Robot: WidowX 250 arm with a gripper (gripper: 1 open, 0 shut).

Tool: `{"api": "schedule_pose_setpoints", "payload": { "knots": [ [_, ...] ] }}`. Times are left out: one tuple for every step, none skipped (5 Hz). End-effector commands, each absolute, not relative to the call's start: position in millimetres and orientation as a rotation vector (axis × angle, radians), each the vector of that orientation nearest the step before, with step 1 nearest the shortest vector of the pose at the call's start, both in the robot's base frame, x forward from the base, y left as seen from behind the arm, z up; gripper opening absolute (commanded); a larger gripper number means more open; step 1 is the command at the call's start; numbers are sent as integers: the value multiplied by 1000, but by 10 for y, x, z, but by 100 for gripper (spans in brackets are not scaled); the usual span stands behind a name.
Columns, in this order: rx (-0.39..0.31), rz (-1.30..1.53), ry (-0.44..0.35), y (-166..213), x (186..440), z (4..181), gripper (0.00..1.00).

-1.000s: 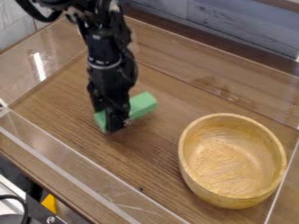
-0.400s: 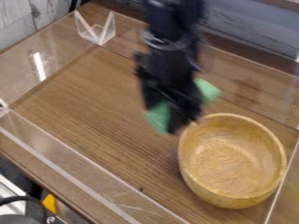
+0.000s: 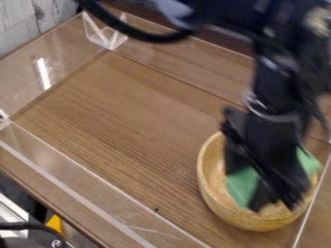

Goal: Put the green block in the brown bowl

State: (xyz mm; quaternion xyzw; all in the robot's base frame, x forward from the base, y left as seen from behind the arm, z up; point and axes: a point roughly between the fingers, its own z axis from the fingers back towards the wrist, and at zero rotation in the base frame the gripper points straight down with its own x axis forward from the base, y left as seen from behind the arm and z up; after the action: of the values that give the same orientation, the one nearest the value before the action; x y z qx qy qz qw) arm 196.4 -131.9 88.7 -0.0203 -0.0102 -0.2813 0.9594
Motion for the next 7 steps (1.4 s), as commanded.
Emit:
{"api": "schedule_pose_setpoints", "payload": {
  "knots": [
    [-71, -570, -65, -1329, 2062, 1048, 0],
    [-80, -561, -71, -1237, 2092, 1098, 0],
    [-92, -555, -75, -1170, 2114, 1139, 0],
    [-99, -546, -73, -1143, 2122, 1169, 0],
    [-105, -540, -70, -1133, 2117, 1196, 0],
    [-112, -534, -66, -1125, 2111, 1209, 0],
    [-116, -529, -62, -1119, 2111, 1217, 0]
  ]
}}
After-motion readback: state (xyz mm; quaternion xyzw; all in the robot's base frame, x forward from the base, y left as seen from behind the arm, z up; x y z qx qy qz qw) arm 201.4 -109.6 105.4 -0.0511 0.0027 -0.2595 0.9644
